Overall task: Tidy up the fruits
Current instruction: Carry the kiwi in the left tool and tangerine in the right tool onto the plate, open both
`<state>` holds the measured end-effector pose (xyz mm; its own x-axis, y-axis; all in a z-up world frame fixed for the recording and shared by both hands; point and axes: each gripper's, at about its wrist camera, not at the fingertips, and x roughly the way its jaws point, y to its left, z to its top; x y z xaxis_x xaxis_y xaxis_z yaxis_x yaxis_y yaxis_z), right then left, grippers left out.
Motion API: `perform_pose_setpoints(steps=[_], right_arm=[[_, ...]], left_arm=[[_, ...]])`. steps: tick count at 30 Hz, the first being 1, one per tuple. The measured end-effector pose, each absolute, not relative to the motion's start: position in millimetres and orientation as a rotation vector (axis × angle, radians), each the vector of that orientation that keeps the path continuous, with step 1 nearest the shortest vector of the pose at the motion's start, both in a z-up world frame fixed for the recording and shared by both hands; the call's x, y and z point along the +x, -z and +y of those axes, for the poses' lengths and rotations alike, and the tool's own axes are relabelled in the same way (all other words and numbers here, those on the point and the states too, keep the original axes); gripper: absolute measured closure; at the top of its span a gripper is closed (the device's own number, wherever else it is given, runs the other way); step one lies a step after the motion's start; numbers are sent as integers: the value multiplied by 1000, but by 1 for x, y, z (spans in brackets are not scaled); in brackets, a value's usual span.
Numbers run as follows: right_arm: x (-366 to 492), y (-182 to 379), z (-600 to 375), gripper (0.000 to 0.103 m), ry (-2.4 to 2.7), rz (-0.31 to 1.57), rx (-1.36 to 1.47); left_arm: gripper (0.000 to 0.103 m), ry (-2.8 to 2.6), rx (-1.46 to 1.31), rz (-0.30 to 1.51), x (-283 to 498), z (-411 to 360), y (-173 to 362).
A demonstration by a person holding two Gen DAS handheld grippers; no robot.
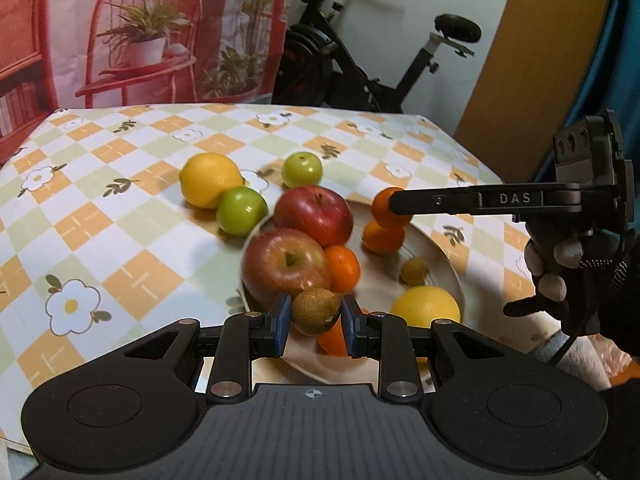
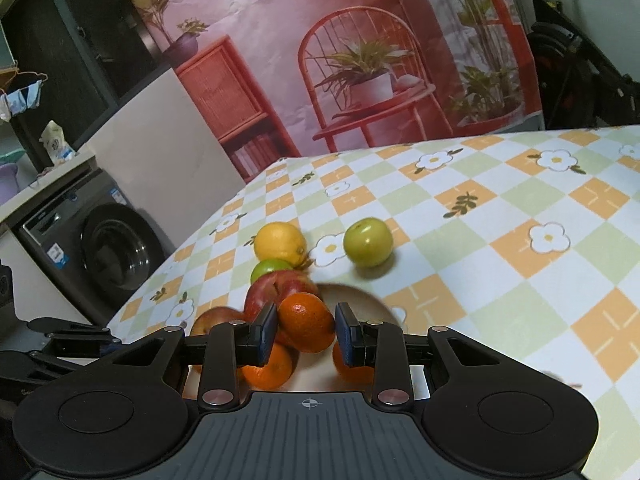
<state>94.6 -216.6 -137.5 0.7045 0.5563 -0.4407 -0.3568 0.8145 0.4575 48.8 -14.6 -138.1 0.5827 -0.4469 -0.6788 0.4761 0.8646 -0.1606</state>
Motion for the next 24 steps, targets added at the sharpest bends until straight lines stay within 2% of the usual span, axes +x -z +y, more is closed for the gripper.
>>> perform_pose_setpoints(steps=[24], right_arm=[[91, 150, -197, 74, -520, 608, 308]], left_arm=[[74, 520, 21, 838, 55, -15, 155]])
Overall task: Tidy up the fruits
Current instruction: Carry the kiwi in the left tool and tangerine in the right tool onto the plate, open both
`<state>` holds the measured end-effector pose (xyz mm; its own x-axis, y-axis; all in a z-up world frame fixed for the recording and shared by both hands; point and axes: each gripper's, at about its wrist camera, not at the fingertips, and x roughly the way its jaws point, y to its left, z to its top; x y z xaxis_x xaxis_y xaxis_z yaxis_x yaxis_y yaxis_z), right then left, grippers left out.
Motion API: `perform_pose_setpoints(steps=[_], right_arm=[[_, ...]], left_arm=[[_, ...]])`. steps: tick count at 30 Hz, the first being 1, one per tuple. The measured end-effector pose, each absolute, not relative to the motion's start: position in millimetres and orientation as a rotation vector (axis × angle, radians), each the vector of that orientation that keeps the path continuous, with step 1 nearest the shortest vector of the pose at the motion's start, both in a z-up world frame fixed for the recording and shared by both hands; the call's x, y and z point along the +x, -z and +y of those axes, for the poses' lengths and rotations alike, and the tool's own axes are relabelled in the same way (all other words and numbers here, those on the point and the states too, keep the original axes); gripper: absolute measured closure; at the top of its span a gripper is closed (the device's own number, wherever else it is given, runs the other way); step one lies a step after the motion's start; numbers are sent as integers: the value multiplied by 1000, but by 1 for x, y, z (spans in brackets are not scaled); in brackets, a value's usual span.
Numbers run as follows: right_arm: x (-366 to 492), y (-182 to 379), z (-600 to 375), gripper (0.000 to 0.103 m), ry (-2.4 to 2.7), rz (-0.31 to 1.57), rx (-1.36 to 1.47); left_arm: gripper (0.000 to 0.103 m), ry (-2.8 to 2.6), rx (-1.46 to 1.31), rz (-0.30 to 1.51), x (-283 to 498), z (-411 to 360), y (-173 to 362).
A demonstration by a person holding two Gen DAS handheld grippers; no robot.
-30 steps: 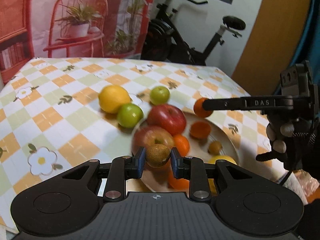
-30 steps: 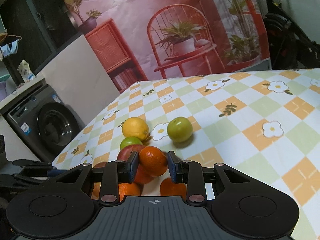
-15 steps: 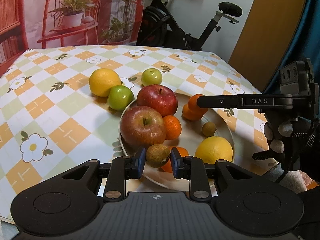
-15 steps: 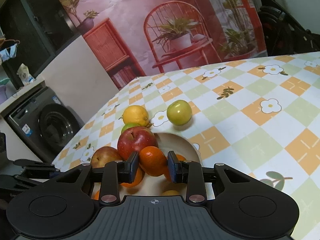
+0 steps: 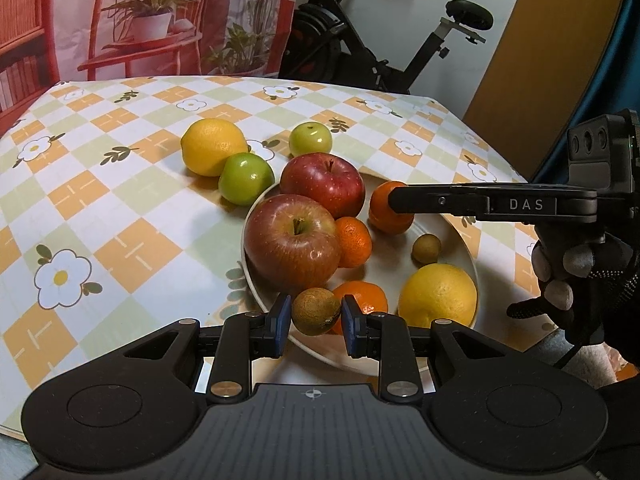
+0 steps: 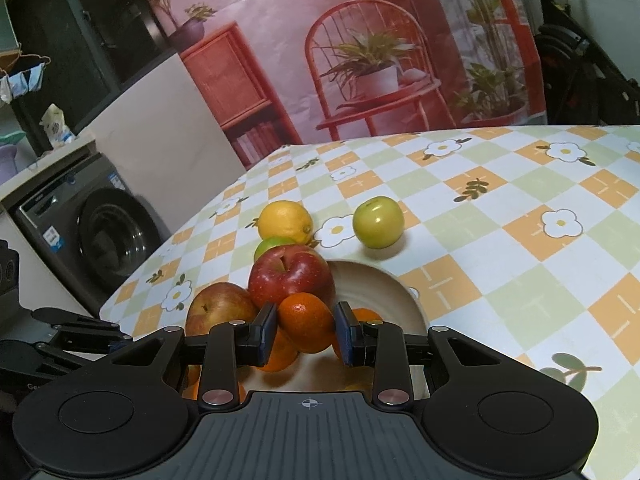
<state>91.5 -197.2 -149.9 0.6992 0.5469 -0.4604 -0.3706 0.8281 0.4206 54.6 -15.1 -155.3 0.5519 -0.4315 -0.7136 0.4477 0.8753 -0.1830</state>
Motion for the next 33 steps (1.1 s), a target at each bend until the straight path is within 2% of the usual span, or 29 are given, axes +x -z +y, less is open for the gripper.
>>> perform_pose_setpoints(steps=[33], right_arm=[[84, 145, -182, 72, -500, 600, 180]], left_arm=[[74, 485, 19, 825, 58, -11, 157]])
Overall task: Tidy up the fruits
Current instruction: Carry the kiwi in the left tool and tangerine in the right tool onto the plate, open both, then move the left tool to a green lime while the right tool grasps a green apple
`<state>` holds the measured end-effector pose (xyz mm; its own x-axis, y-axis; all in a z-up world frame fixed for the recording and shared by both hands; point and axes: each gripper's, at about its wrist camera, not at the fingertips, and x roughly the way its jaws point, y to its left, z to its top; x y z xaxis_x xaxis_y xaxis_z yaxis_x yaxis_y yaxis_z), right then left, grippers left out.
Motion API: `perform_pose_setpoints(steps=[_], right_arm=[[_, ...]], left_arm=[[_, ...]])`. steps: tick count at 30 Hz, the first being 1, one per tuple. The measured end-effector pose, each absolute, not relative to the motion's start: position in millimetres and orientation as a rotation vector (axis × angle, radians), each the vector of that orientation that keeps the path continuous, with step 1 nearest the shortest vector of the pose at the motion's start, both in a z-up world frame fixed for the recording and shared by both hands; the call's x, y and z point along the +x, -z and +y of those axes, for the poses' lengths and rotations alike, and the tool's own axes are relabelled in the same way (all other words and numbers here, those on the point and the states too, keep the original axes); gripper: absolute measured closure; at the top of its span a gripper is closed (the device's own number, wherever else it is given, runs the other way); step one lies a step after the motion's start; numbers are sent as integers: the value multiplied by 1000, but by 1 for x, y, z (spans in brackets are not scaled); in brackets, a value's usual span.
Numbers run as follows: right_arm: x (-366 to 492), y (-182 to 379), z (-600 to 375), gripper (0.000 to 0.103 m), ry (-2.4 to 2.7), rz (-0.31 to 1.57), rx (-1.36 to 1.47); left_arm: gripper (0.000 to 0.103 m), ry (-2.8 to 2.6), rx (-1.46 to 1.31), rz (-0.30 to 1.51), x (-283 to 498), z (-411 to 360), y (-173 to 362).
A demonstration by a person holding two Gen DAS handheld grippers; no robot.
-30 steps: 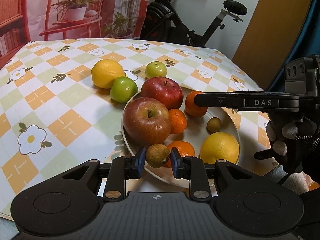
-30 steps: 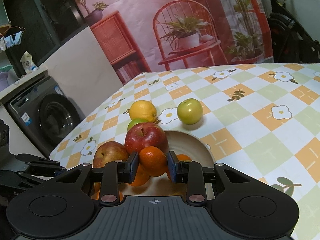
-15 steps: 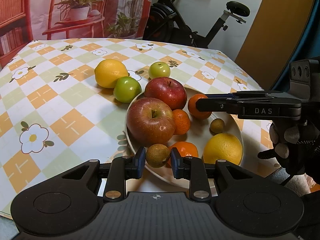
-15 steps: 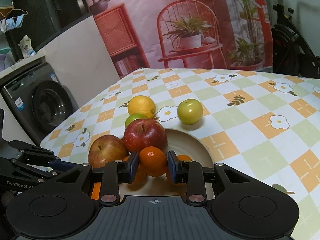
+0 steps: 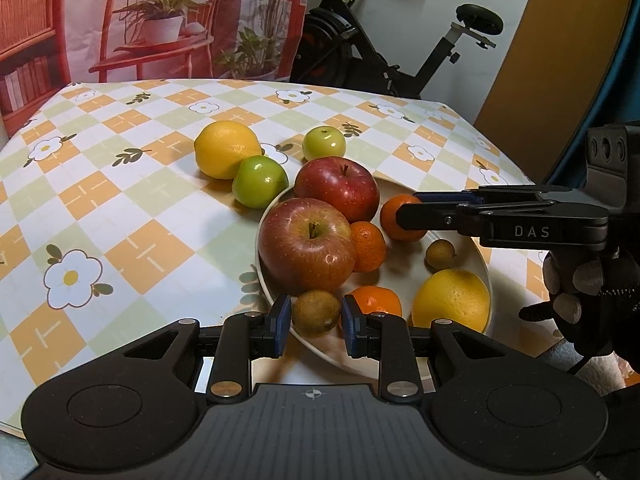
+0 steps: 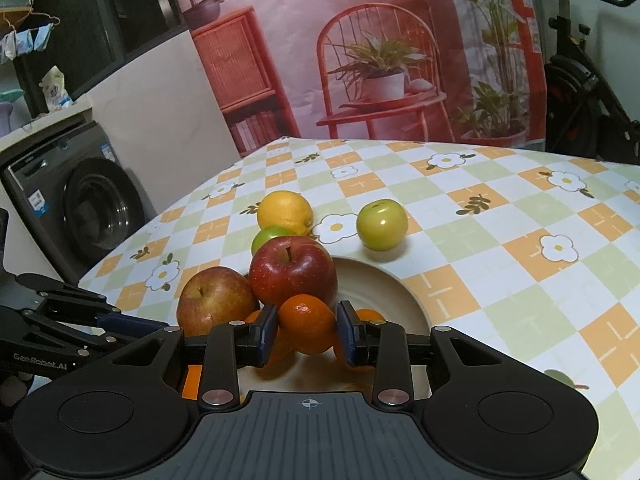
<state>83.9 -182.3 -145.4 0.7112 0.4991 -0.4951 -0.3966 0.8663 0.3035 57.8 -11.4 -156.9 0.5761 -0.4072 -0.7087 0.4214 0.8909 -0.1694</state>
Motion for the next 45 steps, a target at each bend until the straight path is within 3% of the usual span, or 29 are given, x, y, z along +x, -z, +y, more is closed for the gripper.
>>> perform_pose_setpoints(steps=[13, 16, 45], right_arm=[[78, 138, -194, 72, -440, 511, 193], [77, 137, -206, 72, -412, 479, 225], [139, 137, -237, 71, -322, 418, 130]], left_arm=[[72, 454, 16, 765, 56, -6, 152], [66, 432, 5, 729, 55, -3, 148], [65, 205, -73, 588, 118, 14, 112]])
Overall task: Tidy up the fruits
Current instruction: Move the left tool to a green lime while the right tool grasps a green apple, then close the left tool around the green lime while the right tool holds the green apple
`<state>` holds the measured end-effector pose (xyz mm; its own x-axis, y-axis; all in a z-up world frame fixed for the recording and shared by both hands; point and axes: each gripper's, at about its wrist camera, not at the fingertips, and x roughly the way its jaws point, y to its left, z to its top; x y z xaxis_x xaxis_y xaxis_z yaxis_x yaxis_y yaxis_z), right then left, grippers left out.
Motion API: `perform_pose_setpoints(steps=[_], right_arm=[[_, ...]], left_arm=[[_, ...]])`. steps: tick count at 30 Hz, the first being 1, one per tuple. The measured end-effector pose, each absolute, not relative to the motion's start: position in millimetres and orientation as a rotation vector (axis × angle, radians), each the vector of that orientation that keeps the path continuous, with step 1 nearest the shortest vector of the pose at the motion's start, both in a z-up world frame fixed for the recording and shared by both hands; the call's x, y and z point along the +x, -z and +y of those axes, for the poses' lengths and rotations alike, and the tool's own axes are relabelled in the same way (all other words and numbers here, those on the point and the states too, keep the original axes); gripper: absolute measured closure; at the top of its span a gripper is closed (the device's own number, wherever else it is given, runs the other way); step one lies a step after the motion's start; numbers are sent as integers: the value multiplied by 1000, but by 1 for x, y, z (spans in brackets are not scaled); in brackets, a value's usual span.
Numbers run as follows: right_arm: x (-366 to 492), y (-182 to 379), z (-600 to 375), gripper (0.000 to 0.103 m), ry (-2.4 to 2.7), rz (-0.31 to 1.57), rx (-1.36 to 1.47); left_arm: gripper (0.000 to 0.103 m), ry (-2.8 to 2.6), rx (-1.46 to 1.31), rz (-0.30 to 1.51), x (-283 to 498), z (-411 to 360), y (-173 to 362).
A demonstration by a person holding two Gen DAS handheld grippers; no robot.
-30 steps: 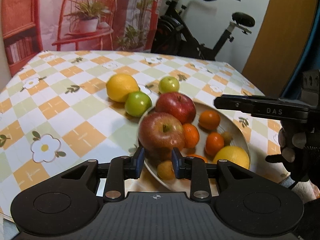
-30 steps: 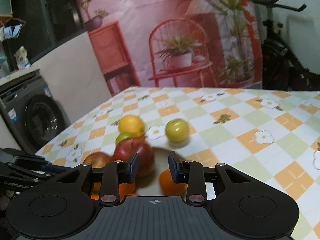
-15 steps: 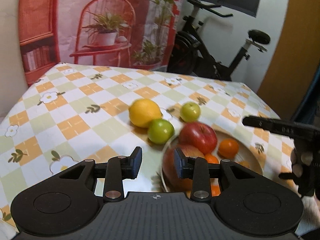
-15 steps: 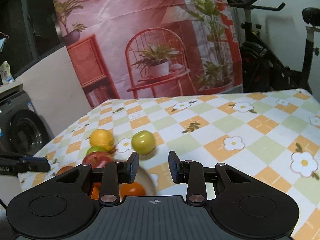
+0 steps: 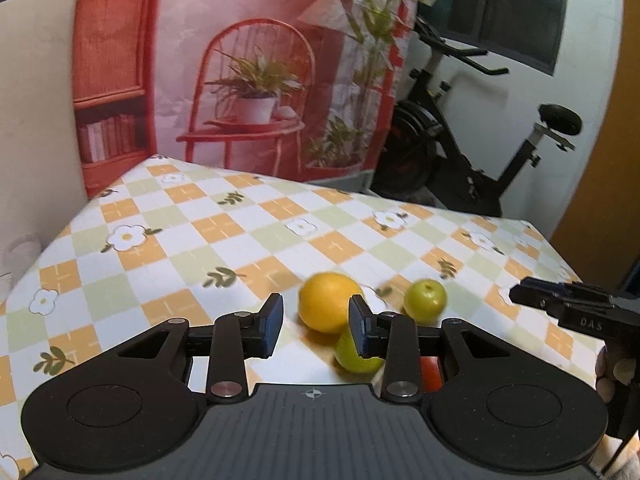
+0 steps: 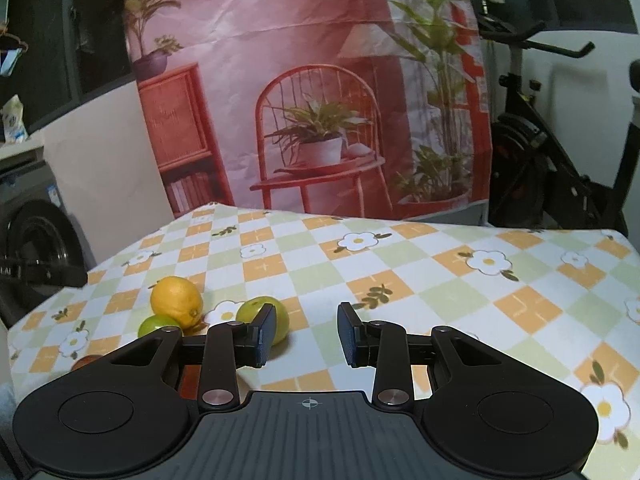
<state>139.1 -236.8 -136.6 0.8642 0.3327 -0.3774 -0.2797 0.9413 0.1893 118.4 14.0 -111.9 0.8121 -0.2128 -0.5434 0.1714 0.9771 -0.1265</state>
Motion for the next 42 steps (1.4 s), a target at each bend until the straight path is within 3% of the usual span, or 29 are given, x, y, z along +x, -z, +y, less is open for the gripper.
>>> perform_pose_setpoints(steps=[6, 8, 16, 28, 34, 37, 42], right_arm=[[162, 140, -223, 69, -364, 439, 85], [170, 142, -215, 60, -391, 450, 64], [200, 151, -184, 47, -476, 516, -23], [226, 162, -172, 49, -509, 576, -31], [229, 165, -174, 59, -521, 602, -10], [227, 166, -177, 59, -513, 602, 13], [210, 170, -198, 59, -463, 564, 82]], left_arm=[[65, 161, -106, 599, 130, 21, 117], [65, 159, -112, 607, 132, 23, 119], [65, 151, -132, 638, 140, 27, 128], [65, 164, -156, 669, 146, 28, 134], [64, 173, -168, 686, 146, 26, 136], [57, 180, -171, 697, 147, 26, 138], [57, 205, -167, 709, 148, 23, 139]])
